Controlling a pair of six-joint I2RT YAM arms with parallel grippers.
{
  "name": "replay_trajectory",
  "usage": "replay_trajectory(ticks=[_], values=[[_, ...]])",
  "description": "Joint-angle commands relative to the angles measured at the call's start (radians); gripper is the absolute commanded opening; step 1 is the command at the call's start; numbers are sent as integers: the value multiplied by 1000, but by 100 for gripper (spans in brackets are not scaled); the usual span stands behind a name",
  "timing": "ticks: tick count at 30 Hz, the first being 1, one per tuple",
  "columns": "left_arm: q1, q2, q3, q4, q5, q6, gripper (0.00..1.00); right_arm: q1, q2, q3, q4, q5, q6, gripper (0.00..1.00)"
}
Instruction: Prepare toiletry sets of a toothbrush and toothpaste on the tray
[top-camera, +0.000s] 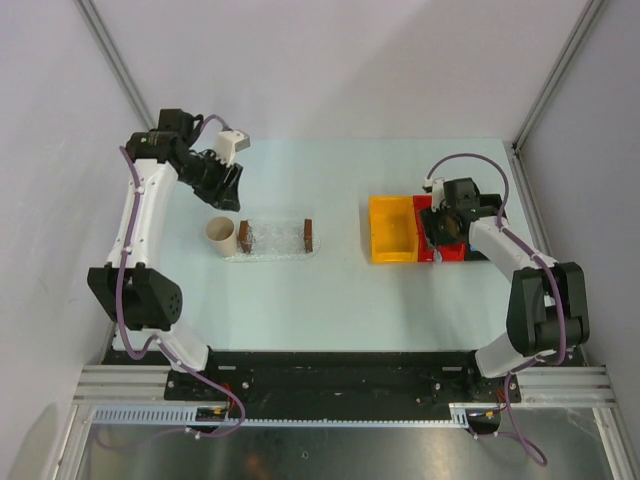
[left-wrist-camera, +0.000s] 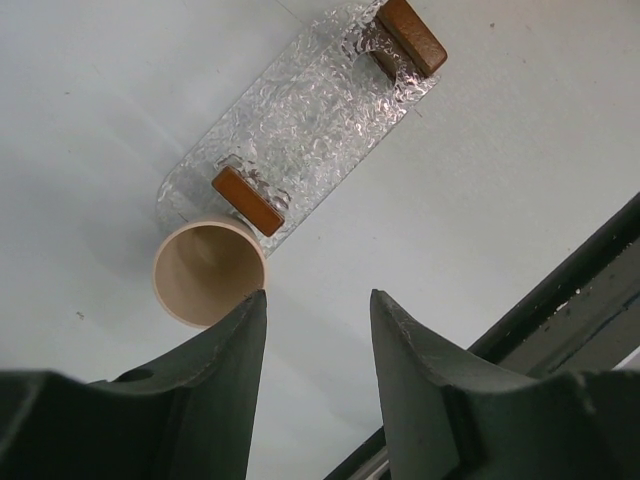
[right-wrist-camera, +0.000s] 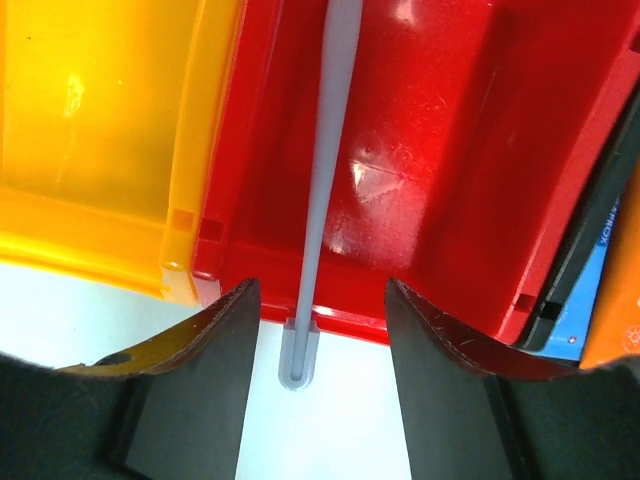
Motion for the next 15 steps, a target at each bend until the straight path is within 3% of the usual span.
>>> replay_trajectory(ticks=[1, 15], values=[[0, -52, -29, 20, 57, 4, 50, 23, 40, 4, 53, 47, -19, 57], [0, -61, -68, 36, 60, 16, 50, 36, 135, 26, 75, 70, -28, 51]])
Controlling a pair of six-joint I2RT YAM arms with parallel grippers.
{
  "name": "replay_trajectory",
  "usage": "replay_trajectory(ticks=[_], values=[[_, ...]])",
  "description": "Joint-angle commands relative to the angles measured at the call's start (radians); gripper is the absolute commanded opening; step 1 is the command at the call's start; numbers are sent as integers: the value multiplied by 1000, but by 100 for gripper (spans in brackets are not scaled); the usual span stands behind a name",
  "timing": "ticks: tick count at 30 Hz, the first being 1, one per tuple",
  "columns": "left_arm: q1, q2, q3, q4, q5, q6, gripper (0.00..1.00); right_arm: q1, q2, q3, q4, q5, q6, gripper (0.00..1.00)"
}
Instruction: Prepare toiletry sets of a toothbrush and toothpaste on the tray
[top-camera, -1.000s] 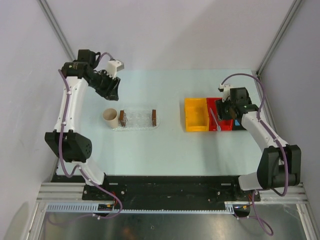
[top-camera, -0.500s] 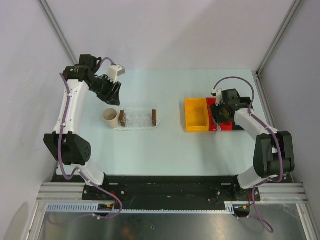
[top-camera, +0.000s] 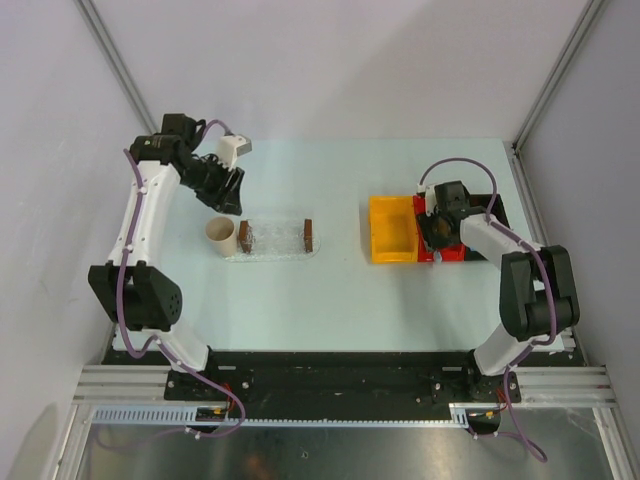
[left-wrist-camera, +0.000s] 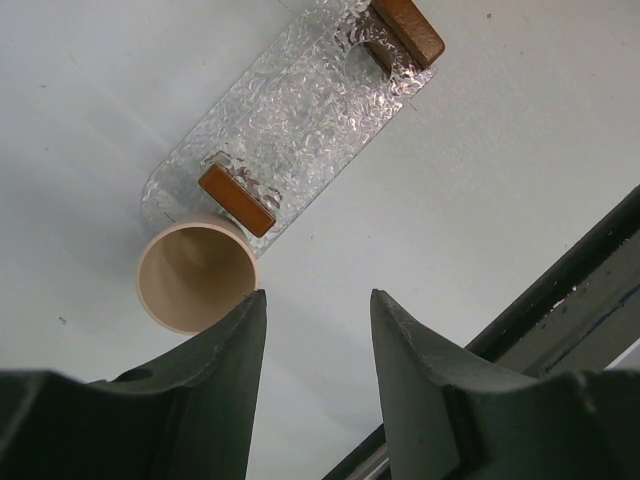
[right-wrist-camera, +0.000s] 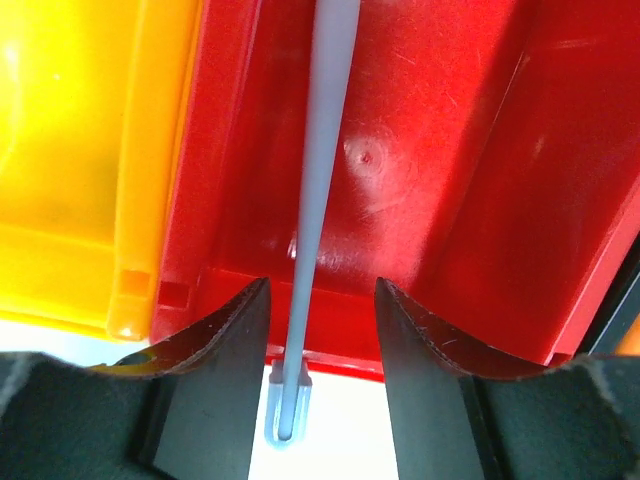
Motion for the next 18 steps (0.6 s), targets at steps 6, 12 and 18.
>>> replay_trajectory(ticks=[6, 12, 18], values=[[0, -53, -22, 13, 55, 15, 50, 5, 32, 32, 29, 12, -14, 49], [0, -53, -31, 22, 63, 12, 51, -10, 0, 32, 23, -10, -7, 51], [0, -50, -35, 25, 63, 10, 51, -29, -78, 49, 3, -66, 5, 58]])
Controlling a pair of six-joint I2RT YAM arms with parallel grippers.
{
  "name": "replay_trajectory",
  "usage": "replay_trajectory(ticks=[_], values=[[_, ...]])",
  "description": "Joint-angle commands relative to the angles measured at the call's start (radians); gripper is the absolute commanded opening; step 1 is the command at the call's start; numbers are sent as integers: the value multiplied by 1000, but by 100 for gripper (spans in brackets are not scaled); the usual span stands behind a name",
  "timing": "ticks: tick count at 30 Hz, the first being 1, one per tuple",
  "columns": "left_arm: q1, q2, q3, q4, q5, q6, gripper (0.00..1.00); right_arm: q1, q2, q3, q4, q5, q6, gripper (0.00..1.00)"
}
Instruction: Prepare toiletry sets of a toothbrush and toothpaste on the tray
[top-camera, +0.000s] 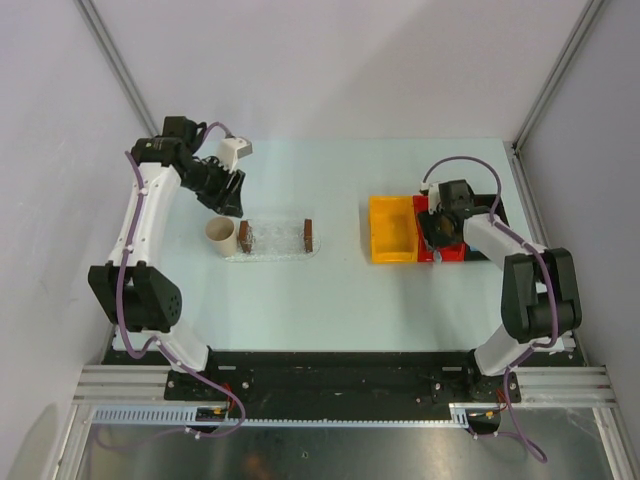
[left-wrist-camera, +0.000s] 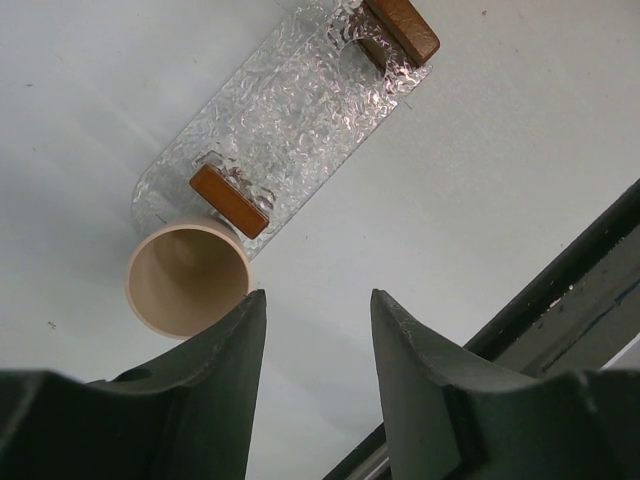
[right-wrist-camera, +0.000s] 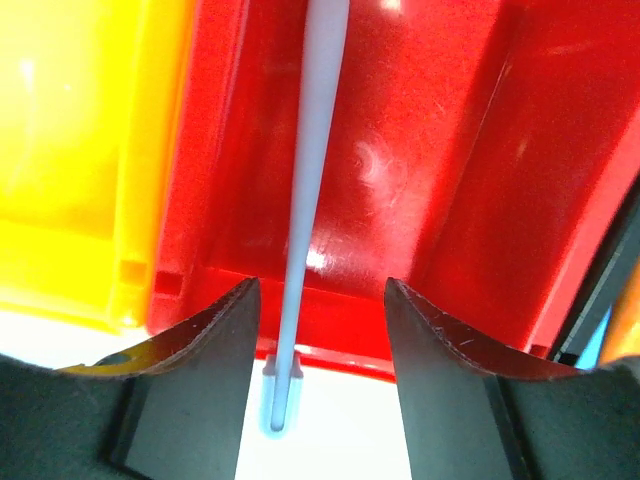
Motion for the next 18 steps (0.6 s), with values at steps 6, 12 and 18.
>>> replay_trajectory(ticks=[6, 12, 18], values=[[0, -46, -16, 13, 47, 10, 51, -39, -154, 82, -40, -93, 24, 61], [0, -53, -25, 18, 50, 13, 51, -110, -215, 114, -55, -81, 8, 61], [-1, -55, -28, 19, 52, 12, 51, -215, -249, 140, -75, -102, -19, 62]])
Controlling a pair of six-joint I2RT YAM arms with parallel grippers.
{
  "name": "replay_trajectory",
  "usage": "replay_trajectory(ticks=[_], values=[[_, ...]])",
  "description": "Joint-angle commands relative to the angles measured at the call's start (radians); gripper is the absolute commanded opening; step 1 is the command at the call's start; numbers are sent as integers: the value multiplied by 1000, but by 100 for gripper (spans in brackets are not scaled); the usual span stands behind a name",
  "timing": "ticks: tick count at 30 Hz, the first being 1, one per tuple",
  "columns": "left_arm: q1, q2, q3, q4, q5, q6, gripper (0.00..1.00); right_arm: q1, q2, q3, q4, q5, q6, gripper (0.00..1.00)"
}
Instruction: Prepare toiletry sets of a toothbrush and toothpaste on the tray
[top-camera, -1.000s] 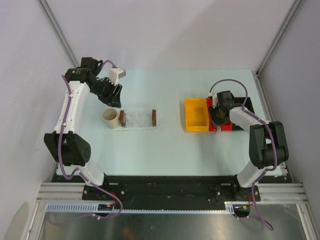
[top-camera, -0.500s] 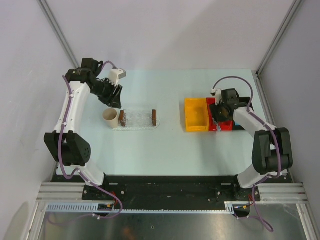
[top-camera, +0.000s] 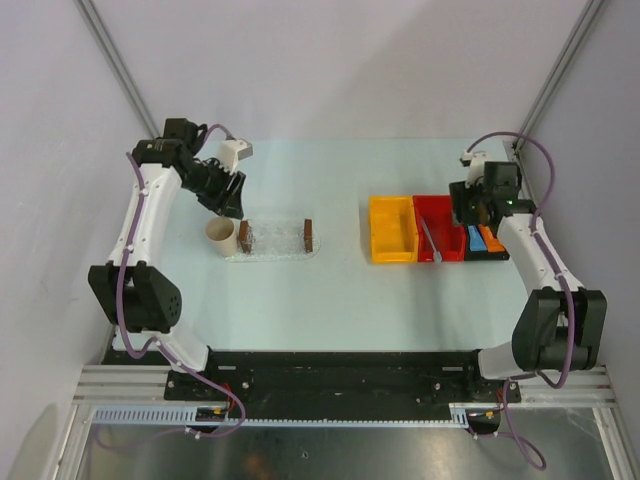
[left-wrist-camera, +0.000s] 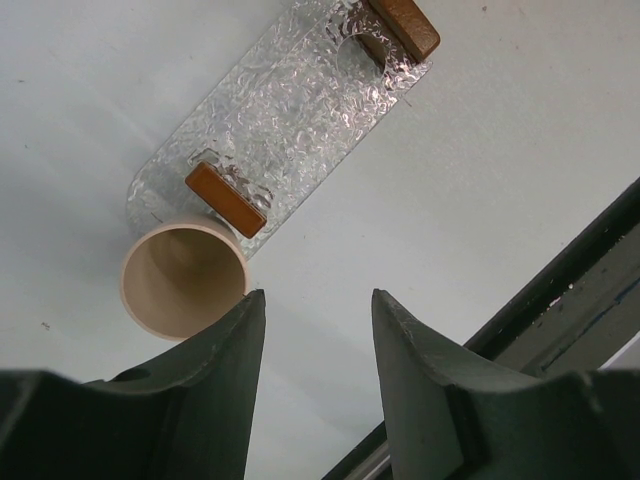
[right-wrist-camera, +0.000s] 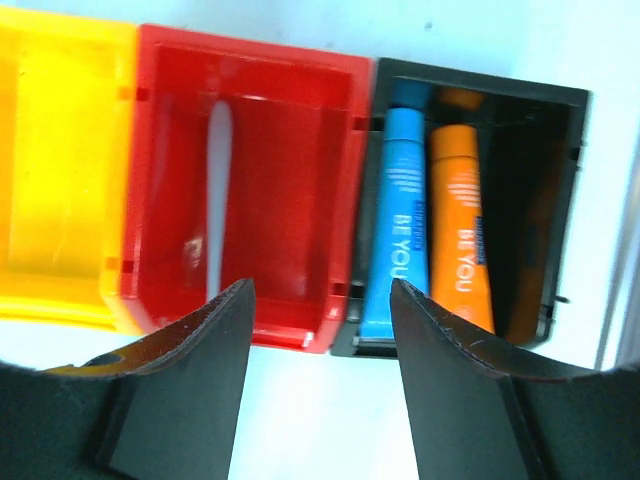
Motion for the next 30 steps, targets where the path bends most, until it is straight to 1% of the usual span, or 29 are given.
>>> replay_trajectory(ticks=[1, 7, 13, 18, 30], values=[[-1, -50, -9, 11, 52, 12, 51, -68, -46, 46, -18, -12, -28, 62], [-1, -51, -27, 13, 63, 15, 51, -139, -13, 46, -12, -12, -39, 61], [-1, -57, -43, 16, 55, 27, 51, -185, 56, 46, 20, 0, -49, 61], [-1, -59, -58, 19, 55, 30, 51, -199, 127, 46, 49, 29, -57, 60], [-1, -53, -67, 25, 55, 33, 52, -220, 236, 46, 111, 69, -72, 58]])
